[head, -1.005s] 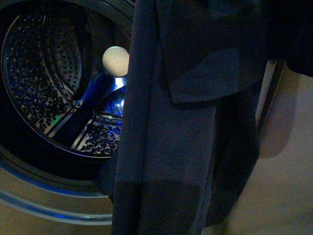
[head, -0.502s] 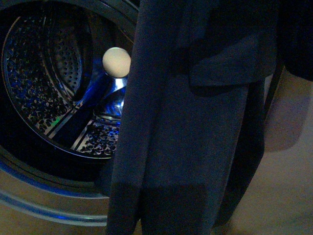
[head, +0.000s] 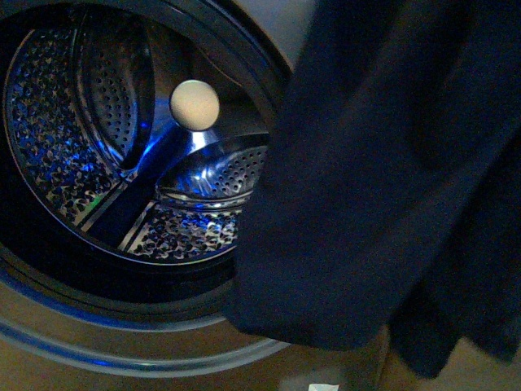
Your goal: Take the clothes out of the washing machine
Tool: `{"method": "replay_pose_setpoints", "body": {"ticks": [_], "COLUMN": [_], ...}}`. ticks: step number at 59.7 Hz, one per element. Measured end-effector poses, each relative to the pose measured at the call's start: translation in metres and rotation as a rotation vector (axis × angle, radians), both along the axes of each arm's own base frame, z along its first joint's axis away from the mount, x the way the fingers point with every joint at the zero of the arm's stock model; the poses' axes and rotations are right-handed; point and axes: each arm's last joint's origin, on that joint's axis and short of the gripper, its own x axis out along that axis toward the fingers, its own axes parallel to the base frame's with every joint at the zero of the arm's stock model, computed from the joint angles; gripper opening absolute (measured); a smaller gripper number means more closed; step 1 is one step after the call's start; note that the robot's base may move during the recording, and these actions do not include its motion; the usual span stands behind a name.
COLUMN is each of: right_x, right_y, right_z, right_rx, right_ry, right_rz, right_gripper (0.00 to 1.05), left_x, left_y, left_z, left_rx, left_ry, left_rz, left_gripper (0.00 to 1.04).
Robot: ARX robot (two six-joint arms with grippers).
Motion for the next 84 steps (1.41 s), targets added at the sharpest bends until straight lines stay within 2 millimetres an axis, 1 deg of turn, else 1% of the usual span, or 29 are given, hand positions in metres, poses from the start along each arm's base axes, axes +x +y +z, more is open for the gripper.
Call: {"method": "replay_pose_setpoints", "body": {"ticks": [4,18,25,26,28,29,38,42,46,50,54,56,57,59,62,65,67,68,71,74,76,77,78,79,80,81,82,83,84], "right_x": [-0.008,-0.039,-0.055,-0.059,-0.062,-0.066,-0.088,-0.102,-0.113,-0.117,-0.119,-0.119,-0.118,-0.116,-0.113,-0.108,-0.107,-0.105,-0.101,-0.097,-0.096,-0.095,-0.094,-0.093,-0.093,-0.092,-0.092,-0.092,-0.091], "right_y": [-0.017,-0.072,-0.098,-0.105,-0.109,-0.116,-0.154,-0.186,-0.219,-0.238,-0.262,-0.276,-0.29,-0.305,-0.319,-0.339,-0.346,-0.352,-0.362,-0.376,-0.379,-0.383,-0.384,-0.387,-0.388,-0.389,-0.389,-0.389,-0.389], "right_z": [0.016,0.061,0.079,0.083,0.085,0.09,0.107,0.114,0.114,0.109,0.096,0.086,0.074,0.056,0.039,0.007,-0.006,-0.019,-0.044,-0.083,-0.094,-0.109,-0.116,-0.134,-0.142,-0.157,-0.163,-0.177,-0.184], "right_rx": [-0.012,-0.081,-0.143,-0.157,-0.165,-0.179,-0.241,-0.273,-0.279,-0.265,-0.231,-0.211,-0.195,-0.161,-0.14,-0.093,-0.073,-0.045,-0.017,0.044,0.06,0.082,0.092,0.116,0.127,0.148,0.158,0.18,0.199], "right_ry": [-0.062,-0.216,-0.258,-0.265,-0.268,-0.272,-0.29,-0.27,-0.213,-0.149,-0.056,0.001,0.06,0.135,0.209,0.334,0.384,0.433,0.526,0.679,0.72,0.776,0.806,0.881,0.911,0.973,1.002,1.062,1.089], "right_rz": [-0.042,-0.18,-0.243,-0.262,-0.273,-0.293,-0.416,-0.516,-0.608,-0.636,-0.659,-0.669,-0.683,-0.696,-0.701,-0.701,-0.698,-0.692,-0.68,-0.658,-0.652,-0.642,-0.635,-0.617,-0.608,-0.585,-0.574,-0.544,-0.527], "right_gripper": [0.05,0.05,0.05,0.05,0.05,0.05,0.05,0.05,0.05,0.05,0.05,0.05,0.05,0.05,0.05,0.05,0.05,0.05,0.05,0.05,0.05,0.05,0.05,0.05,0.05,0.05,0.05,0.05,0.05], "left_x": [0.0,0.0,0.0,0.0,0.0,0.0,0.0,0.0,0.0,0.0,0.0,0.0,0.0,0.0,0.0,0.0,0.0,0.0,0.0,0.0,0.0,0.0,0.0,0.0,0.0,0.0,0.0,0.0,0.0], "left_y": [0.0,0.0,0.0,0.0,0.0,0.0,0.0,0.0,0.0,0.0,0.0,0.0,0.0,0.0,0.0,0.0,0.0,0.0,0.0,0.0,0.0,0.0,0.0,0.0,0.0,0.0,0.0,0.0,0.0], "left_z": [0.0,0.0,0.0,0.0,0.0,0.0,0.0,0.0,0.0,0.0,0.0,0.0,0.0,0.0,0.0,0.0,0.0,0.0,0.0,0.0,0.0,0.0,0.0,0.0,0.0,0.0,0.0,0.0,0.0], "left_rx": [-0.001,-0.001,-0.001,-0.001,-0.001,-0.001,-0.001,-0.001,-0.001,-0.001,-0.001,-0.001,-0.001,-0.001,-0.001,-0.001,-0.001,-0.001,-0.001,-0.001,-0.001,-0.001,-0.001,-0.001,-0.001,-0.001,-0.001,-0.001,-0.001], "left_ry": [0.0,0.0,0.0,0.0,0.0,0.0,0.001,0.001,0.001,0.001,0.001,0.001,0.001,0.001,0.001,0.001,0.001,0.001,0.001,0.001,0.001,0.001,0.001,0.001,0.001,0.001,0.001,0.001,0.001], "left_rz": [0.0,0.0,0.0,0.0,0.0,0.0,0.001,0.001,0.001,0.001,0.001,0.001,0.001,0.001,0.001,0.001,0.001,0.001,0.001,0.001,0.001,0.001,0.001,0.001,0.001,0.001,0.001,0.001,0.001], "left_gripper": [0.98,0.98,0.98,0.98,0.98,0.98,0.98,0.98,0.98,0.98,0.98,0.98,0.98,0.98,0.98,0.98,0.98,0.98,0.98,0.98,0.98,0.98,0.98,0.98,0.98,0.98,0.98,0.98,0.98]}}
